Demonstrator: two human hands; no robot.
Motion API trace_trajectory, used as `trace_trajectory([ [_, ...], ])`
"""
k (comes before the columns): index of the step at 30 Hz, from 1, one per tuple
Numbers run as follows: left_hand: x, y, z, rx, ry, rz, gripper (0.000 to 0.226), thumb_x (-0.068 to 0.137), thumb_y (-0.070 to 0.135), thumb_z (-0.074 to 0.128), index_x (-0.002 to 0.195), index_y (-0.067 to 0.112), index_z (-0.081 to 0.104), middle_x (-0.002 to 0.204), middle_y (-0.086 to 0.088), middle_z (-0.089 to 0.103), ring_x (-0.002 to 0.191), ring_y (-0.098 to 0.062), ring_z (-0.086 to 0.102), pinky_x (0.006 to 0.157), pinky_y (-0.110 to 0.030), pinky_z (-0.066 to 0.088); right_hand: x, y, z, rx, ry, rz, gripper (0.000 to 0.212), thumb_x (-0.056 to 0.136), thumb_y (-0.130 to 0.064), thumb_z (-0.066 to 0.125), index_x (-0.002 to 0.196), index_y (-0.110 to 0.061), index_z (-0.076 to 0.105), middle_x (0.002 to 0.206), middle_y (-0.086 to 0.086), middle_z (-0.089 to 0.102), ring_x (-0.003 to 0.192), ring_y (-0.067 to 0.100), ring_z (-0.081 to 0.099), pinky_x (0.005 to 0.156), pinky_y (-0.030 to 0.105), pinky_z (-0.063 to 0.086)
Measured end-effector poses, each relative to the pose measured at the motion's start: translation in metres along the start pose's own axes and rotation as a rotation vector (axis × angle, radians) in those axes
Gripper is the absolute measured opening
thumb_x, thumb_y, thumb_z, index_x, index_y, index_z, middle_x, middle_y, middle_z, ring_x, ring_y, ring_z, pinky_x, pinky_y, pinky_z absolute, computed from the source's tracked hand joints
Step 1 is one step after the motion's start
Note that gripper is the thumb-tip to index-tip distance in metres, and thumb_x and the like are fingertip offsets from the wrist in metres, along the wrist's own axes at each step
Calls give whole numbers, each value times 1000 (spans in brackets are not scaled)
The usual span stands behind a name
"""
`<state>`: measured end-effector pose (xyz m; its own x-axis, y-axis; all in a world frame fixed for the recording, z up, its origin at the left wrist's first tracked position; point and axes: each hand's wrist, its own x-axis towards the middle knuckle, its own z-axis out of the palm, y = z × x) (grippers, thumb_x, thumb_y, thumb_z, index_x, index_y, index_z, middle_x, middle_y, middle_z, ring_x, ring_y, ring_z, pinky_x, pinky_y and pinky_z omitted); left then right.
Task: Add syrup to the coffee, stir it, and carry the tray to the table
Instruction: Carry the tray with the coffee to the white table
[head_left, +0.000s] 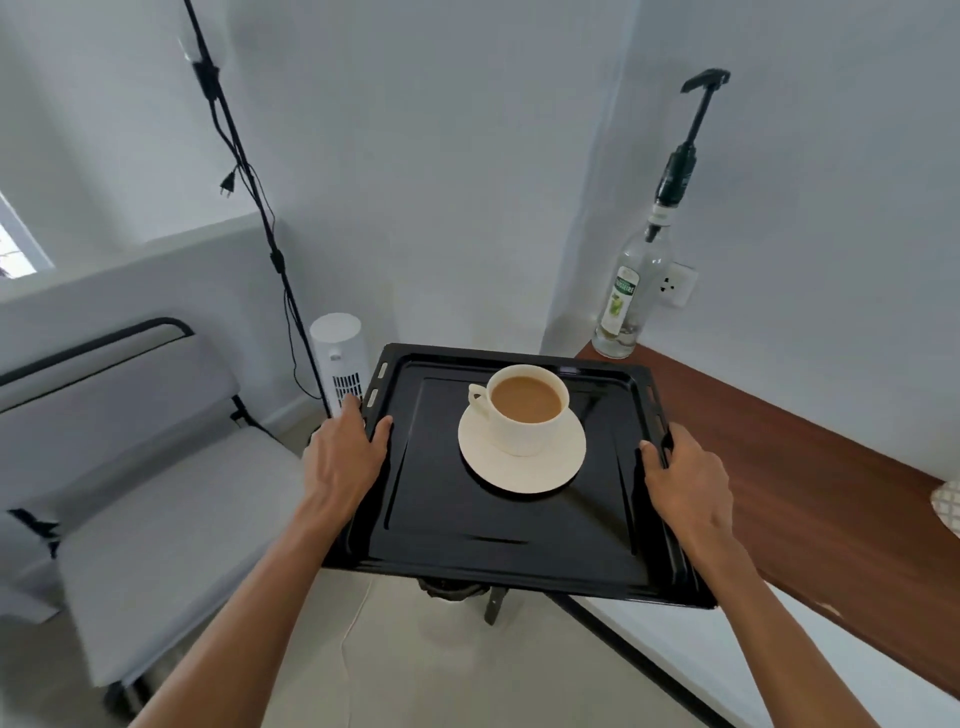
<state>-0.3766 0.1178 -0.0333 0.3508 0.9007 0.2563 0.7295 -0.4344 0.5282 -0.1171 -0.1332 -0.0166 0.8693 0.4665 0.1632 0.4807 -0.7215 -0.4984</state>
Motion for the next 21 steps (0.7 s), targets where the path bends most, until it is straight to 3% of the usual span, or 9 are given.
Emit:
trace_trajectory([
  [7, -10, -84, -55, 23, 95, -108, 29, 94, 36, 61, 95, 9, 49, 70, -8, 63, 62, -32, 60, 51, -35, 38, -24, -78, 42, 42, -66, -144, 22, 103, -31, 55, 102, -8, 58, 78, 9, 65, 69, 29, 60, 61, 38, 48],
  [10, -16, -118, -81, 70, 120, -175, 29, 95, 35, 60, 97, 8, 51, 70, -8, 64, 60, -29, 57, 53, -35, 38, -36, -111, 63, 83, -110, -197, 23, 102, -30, 56, 100, -7, 58, 75, 8, 64, 72, 32, 62, 64, 41, 51],
  [13, -26, -151, -107, 85, 140, -237, 29, 95, 36, 60, 97, 8, 51, 72, -8, 66, 64, -33, 63, 54, -35, 39, -49, -144, 86, 106, -153, -245, 26, 102, -31, 56, 109, -6, 60, 82, 10, 68, 78, 33, 64, 65, 38, 48],
  [17, -40, -194, -136, 141, 193, -305, 29, 95, 36, 59, 96, 8, 52, 67, -2, 62, 57, -26, 58, 45, -30, 30, -67, -188, 116, 120, -207, -298, 27, 103, -33, 54, 109, -7, 58, 74, 3, 60, 71, 28, 59, 61, 35, 43],
  [21, -55, -239, -162, 129, 219, -375, 30, 96, 36, 60, 98, 7, 53, 73, -8, 67, 62, -27, 62, 50, -33, 41, -87, -231, 143, 148, -266, -373, 24, 103, -33, 54, 107, -10, 58, 73, 3, 61, 69, 27, 60, 60, 35, 45],
])
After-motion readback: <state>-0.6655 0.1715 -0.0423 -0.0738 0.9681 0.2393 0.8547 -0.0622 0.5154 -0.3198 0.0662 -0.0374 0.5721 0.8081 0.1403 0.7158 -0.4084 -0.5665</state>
